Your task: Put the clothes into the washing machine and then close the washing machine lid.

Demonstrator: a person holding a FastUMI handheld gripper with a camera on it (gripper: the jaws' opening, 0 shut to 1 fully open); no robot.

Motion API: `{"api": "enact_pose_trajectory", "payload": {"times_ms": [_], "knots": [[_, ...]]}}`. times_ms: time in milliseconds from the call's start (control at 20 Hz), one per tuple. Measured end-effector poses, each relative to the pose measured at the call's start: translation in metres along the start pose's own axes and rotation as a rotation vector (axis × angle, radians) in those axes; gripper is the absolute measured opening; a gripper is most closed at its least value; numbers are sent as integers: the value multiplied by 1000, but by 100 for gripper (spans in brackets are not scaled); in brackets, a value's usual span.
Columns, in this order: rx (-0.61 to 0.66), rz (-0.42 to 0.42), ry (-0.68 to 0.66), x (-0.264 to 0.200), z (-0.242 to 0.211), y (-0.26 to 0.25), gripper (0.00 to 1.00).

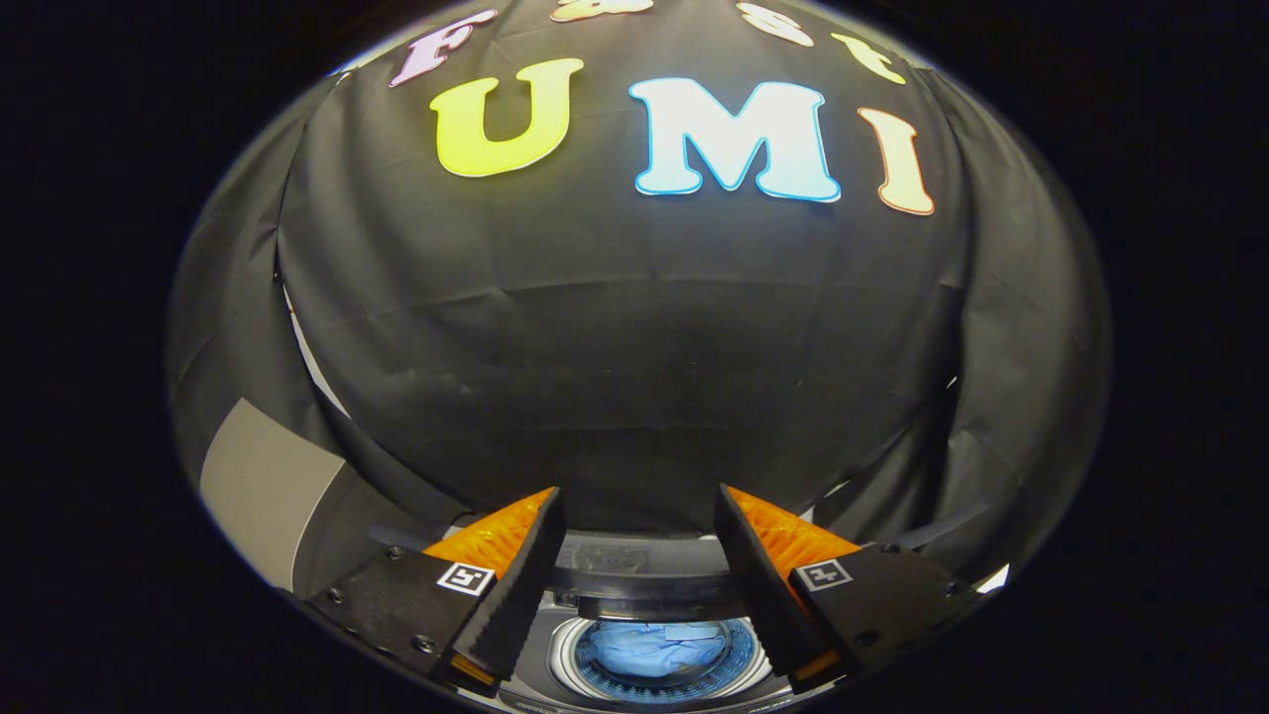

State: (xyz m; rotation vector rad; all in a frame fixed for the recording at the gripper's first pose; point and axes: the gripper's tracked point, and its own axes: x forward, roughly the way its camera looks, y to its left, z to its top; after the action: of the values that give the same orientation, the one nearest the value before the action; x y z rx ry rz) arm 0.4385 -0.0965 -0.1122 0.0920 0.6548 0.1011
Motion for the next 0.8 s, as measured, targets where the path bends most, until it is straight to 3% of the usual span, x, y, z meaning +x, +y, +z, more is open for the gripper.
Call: {"api": "enact_pose_trajectory", "payload": {"times_ms": [800], "knots": [[-9,26,-95,-49,-49,5,95]]}}
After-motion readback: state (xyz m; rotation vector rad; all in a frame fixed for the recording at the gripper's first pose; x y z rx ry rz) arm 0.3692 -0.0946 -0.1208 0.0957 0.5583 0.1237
